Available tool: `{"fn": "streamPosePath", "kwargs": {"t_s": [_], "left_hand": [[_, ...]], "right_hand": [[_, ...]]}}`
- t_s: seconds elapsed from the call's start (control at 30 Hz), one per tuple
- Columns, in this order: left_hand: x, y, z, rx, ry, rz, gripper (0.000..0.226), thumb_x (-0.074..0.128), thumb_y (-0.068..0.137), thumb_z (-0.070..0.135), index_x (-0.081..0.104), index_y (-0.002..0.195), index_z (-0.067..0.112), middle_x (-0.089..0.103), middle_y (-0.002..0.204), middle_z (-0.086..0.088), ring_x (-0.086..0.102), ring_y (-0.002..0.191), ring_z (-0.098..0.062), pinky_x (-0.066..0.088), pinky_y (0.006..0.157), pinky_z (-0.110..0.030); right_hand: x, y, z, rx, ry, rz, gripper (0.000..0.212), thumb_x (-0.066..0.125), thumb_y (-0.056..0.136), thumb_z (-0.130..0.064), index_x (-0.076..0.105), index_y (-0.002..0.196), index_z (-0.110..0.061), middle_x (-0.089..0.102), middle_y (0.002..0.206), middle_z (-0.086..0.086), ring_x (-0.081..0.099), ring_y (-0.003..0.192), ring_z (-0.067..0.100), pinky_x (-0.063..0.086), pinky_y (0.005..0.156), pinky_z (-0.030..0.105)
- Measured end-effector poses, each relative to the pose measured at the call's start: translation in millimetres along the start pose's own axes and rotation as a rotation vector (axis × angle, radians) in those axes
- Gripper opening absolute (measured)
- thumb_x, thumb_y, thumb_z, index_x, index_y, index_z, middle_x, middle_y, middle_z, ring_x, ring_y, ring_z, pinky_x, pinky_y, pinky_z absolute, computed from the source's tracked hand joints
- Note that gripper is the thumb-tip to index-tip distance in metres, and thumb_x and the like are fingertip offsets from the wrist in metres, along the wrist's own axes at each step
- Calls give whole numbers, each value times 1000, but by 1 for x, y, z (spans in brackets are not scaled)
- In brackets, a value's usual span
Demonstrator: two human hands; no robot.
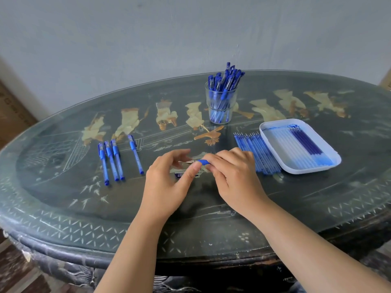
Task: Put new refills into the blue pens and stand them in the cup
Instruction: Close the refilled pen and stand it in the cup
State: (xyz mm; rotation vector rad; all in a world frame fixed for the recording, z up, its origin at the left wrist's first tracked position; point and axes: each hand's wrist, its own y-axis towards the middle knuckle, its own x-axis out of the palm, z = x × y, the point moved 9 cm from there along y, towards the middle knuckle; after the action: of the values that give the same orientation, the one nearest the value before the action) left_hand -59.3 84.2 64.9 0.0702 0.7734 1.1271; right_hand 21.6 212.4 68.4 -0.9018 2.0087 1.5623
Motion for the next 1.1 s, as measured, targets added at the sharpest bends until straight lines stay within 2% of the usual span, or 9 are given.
{"fn": "streamPosePath", "kwargs": {"t_s": [0.07, 0.17, 0.3, 0.43, 0.57, 0.7, 0.83, 0.97, 1.1], "left_hand": [[0, -2, 1, 19, -10, 17, 12, 68, 88, 31, 67, 98, 26, 68, 87, 18, 60, 83, -1, 38, 75, -6], [-1, -3, -7, -60, -22, 39, 27, 52, 89, 52, 68, 84, 32, 68, 79, 19, 61, 81, -2, 42, 74, -14], [1, -2, -4, -50, -75, 1, 28, 57, 89, 48, 65, 109, 30, 69, 93, 19, 60, 89, -1, 41, 79, -10], [-1, -1, -7, -83, -63, 27, 29, 54, 86, 51, 69, 88, 27, 67, 81, 15, 56, 78, 4, 36, 71, -5], [-1, -2, -8, -128, -150, 0, 36, 59, 83, 52, 67, 109, 30, 70, 94, 18, 60, 89, 1, 38, 76, -5], [-2, -2, -11, -144, -165, 20, 7, 67, 88, 32, 70, 89, 26, 70, 80, 17, 59, 75, 3, 41, 75, -17], [0, -3, -10, -194, -240, -19, 38, 63, 78, 51, 70, 107, 28, 73, 91, 15, 62, 82, 3, 44, 76, -14], [1, -1, -12, -194, -247, -31, 15, 71, 84, 28, 72, 99, 26, 73, 89, 12, 62, 76, -3, 47, 72, -18], [0, -2, -16, -261, -255, -11, 28, 62, 79, 49, 72, 94, 28, 73, 86, 14, 65, 78, -14, 54, 79, -34]], "right_hand": [[0, 0, 0, -1, -3, -5, 26, 47, 96, -25, 71, 103, -18, 63, 84, -6, 51, 74, 23, 31, 67, 34], [2, 0, -1, -7, -8, -8, 26, 47, 96, -25, 71, 102, -17, 64, 84, -5, 52, 74, 23, 34, 67, 36], [1, 0, 1, 6, -4, -10, 27, 47, 95, -27, 71, 103, -18, 65, 85, -6, 52, 75, 22, 33, 67, 35], [1, 0, -2, -19, -16, -4, 27, 47, 96, -26, 71, 103, -16, 66, 85, -5, 53, 74, 23, 34, 67, 35], [0, 1, 0, 10, -8, -3, 28, 46, 96, -28, 71, 103, -18, 65, 84, -6, 52, 74, 22, 31, 67, 34], [1, 0, -1, -7, -13, -4, 29, 44, 97, -27, 71, 103, -17, 65, 84, -4, 52, 73, 23, 35, 66, 36], [1, 0, 0, 10, -3, -7, 29, 45, 96, -28, 71, 104, -18, 65, 83, -6, 52, 74, 22, 30, 67, 34], [2, 0, 0, 2, -16, -10, 28, 44, 97, -27, 70, 104, -17, 64, 83, -5, 51, 73, 23, 32, 66, 35], [2, 0, 0, 11, -7, -14, 28, 45, 96, -27, 71, 104, -18, 65, 83, -5, 51, 73, 23, 30, 66, 34]]}}
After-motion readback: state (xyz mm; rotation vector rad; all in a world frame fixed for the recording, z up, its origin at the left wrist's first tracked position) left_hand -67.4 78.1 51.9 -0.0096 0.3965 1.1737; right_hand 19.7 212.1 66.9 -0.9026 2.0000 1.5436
